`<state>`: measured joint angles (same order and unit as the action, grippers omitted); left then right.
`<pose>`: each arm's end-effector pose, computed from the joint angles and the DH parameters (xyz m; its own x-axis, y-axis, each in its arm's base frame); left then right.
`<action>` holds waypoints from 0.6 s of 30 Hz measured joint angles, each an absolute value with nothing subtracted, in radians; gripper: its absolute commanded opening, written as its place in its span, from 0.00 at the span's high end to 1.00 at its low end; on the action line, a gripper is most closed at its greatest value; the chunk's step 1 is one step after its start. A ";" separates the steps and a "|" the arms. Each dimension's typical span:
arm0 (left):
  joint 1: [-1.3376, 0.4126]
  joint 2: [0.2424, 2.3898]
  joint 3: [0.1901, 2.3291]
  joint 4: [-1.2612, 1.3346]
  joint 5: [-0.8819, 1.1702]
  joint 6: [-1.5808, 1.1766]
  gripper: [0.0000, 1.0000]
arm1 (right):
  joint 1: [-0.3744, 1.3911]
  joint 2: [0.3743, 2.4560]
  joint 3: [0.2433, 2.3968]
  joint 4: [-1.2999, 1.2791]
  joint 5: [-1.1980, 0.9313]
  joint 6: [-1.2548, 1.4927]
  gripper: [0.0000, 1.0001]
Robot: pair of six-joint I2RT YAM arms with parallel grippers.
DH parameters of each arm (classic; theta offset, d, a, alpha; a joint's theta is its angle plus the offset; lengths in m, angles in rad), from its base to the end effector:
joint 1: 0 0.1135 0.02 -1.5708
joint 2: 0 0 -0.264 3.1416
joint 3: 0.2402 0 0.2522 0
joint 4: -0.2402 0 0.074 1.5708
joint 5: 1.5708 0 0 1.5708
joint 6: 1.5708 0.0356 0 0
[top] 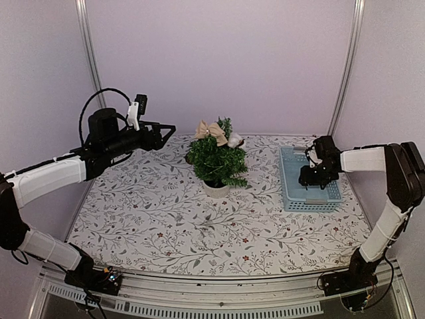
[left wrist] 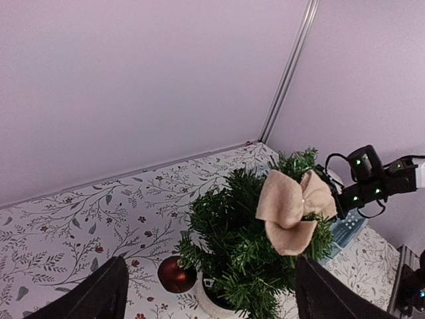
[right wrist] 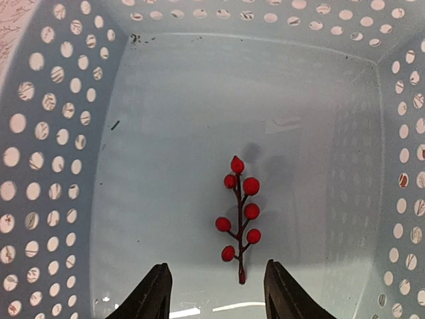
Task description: Decorate the small christmas tree
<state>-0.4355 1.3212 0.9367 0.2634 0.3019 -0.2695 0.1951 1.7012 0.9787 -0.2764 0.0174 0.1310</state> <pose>0.2780 -0.1410 0.3200 -0.2841 -0.1482 -0.9473 0.6170 0.7279 -0.2989 0.3308 0.0647 0.1661 -0.8420 -0.0332 -0.5385 -0.0752 0.9956 0.0562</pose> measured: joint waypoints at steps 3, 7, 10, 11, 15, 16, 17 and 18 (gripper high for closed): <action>-0.435 1.321 0.937 0.263 0.302 -0.269 0.12 | 0.192 1.759 1.008 -0.278 0.041 0.119 0.55; -0.435 1.320 0.937 0.263 0.302 -0.269 0.10 | 0.182 1.816 1.020 -0.285 0.051 0.107 0.66; -0.435 1.319 0.937 0.263 0.299 -0.270 0.04 | 0.180 1.825 1.024 -0.284 0.051 0.103 0.75; -0.435 1.319 0.937 0.262 0.296 -0.270 0.01 | 0.180 1.826 1.025 -0.284 0.050 0.100 0.78; -0.425 1.311 0.934 0.261 0.276 -0.288 0.01 | 0.180 1.827 1.026 -0.284 0.041 0.092 0.92; -0.417 1.306 0.932 0.257 0.273 -0.295 0.01 | 0.180 1.826 1.026 -0.284 0.038 0.090 0.97; -0.408 1.301 0.930 0.255 0.270 -0.304 0.01 | 0.180 1.824 1.026 -0.284 0.034 0.088 1.00; -0.400 1.296 0.930 0.252 0.268 -0.310 0.00 | 0.180 1.821 1.026 -0.286 0.033 0.087 1.00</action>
<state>-0.3996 1.2957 0.9298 0.2520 0.2680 -0.3099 0.1802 1.8210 1.0260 -0.2855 0.0334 0.0868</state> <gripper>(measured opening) 0.993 0.050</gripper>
